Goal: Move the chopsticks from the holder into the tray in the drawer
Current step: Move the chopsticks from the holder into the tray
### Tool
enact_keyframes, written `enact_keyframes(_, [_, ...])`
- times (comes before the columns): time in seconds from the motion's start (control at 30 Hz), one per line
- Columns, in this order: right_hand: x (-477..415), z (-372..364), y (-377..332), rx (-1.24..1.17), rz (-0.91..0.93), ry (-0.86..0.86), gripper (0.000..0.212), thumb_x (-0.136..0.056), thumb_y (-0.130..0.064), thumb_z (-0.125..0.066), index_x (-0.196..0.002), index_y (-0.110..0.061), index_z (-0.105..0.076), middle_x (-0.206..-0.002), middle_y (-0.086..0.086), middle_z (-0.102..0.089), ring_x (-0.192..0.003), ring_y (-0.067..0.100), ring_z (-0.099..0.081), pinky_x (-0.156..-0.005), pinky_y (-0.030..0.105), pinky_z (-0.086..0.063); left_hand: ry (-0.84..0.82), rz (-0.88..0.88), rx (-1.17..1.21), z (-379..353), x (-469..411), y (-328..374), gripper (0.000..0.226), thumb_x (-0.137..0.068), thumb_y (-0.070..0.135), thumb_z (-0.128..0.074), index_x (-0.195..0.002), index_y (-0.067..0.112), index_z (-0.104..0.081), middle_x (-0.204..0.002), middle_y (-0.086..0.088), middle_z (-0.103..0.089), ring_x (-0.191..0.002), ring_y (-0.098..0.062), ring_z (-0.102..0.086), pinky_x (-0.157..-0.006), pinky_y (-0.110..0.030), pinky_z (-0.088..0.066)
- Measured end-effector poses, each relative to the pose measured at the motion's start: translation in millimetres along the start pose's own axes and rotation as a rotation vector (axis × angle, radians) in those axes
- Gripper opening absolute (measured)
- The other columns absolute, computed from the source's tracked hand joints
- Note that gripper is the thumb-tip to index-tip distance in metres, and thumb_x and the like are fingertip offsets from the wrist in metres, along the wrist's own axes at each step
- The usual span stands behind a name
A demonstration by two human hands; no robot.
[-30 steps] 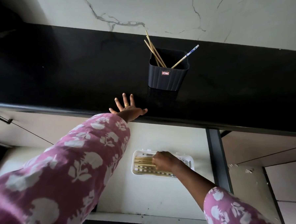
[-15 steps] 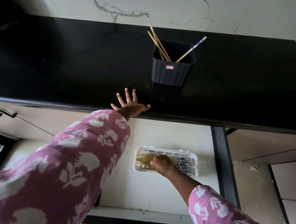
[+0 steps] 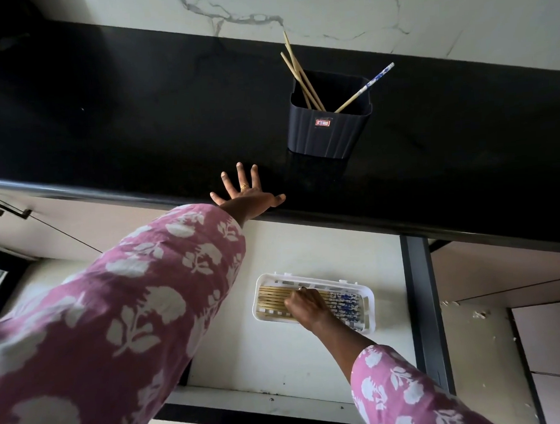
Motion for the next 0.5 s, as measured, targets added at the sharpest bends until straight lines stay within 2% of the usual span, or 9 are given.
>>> enact_keyframes(0.2, [2,6,8,-0.042,0.015,0.049,0.031,-0.096,-0.012,-0.036,-0.108,0.001,-0.062,-0.119,0.022,-0.061,-0.115,0.033,-0.056,-0.096,0.038,-0.042,-0.002,0.001,0.0,-1,-1,0,0.095,-0.081,0.074,-0.041,-0.148,0.037,0.015,-0.155,0.009,0.03,-0.142,-0.032,0.027,-0.11,-0.064,0.007])
enact_keyframes(0.33, [2,24,19,-0.071,0.058,0.111,0.025,-0.092,-0.012,-0.043,-0.094,-0.001,-0.065,-0.105,0.02,-0.066,-0.101,0.03,-0.061,-0.088,0.036,-0.05,-0.009,-0.001,0.0,0,1,0,0.094,-0.082,0.074,-0.04,-0.149,0.036,0.014,-0.155,0.008,0.029,-0.142,-0.033,0.026,-0.11,-0.065,0.007])
enact_keyframes(0.37, [3,34,22,-0.065,0.069,0.165,0.016,-0.086,-0.009,-0.051,-0.086,-0.003,-0.066,-0.094,0.017,-0.068,-0.091,0.028,-0.064,-0.08,0.035,-0.055,-0.012,-0.005,0.002,0,1,0,0.094,-0.082,0.073,-0.04,-0.149,0.035,0.014,-0.155,0.007,0.029,-0.142,-0.033,0.026,-0.11,-0.065,0.007])
enact_keyframes(0.4, [5,45,22,-0.011,0.134,0.237,0.004,-0.077,-0.005,-0.064,-0.076,-0.006,-0.067,-0.079,0.012,-0.069,-0.077,0.025,-0.066,-0.066,0.029,-0.057,-0.014,-0.008,0.001,1,3,1,0.094,-0.082,0.073,-0.04,-0.149,0.035,0.014,-0.155,0.007,0.029,-0.142,-0.034,0.026,-0.11,-0.065,0.007])
enact_keyframes(0.43, [8,57,22,0.015,0.173,0.27,0.012,-0.063,-0.004,-0.076,-0.065,-0.011,-0.067,-0.065,0.005,-0.066,-0.062,0.021,-0.065,-0.05,0.021,-0.054,-0.014,-0.009,-0.001,1,5,1,0.094,-0.082,0.073,-0.04,-0.149,0.035,0.013,-0.156,0.007,0.028,-0.143,-0.034,0.026,-0.11,-0.064,0.006])
enact_keyframes(0.47, [10,67,24,0.032,0.202,0.329,0.02,-0.054,-0.004,-0.082,-0.058,-0.015,-0.066,-0.056,0.0,-0.063,-0.053,0.017,-0.062,-0.041,0.017,-0.049,-0.014,-0.008,-0.003,1,6,1,0.093,-0.082,0.073,-0.04,-0.149,0.035,0.013,-0.156,0.007,0.027,-0.143,-0.034,0.025,-0.11,-0.064,0.006])
enact_keyframes(0.5, [11,81,29,0.016,0.195,0.383,0.021,-0.051,-0.005,-0.083,-0.056,-0.016,-0.065,-0.054,-0.002,-0.062,-0.051,0.016,-0.062,-0.038,0.016,-0.047,-0.012,-0.008,-0.003,1,6,1,0.093,-0.082,0.074,-0.04,-0.149,0.035,0.012,-0.156,0.007,0.026,-0.143,-0.034,0.025,-0.11,-0.064,0.006])
Point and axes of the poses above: each hand's wrist, its own x-axis away from the middle knuckle, its own z-axis out of the back of the hand, y = z × x, the point moved 8 cm from there along -x, towards the middle knuckle
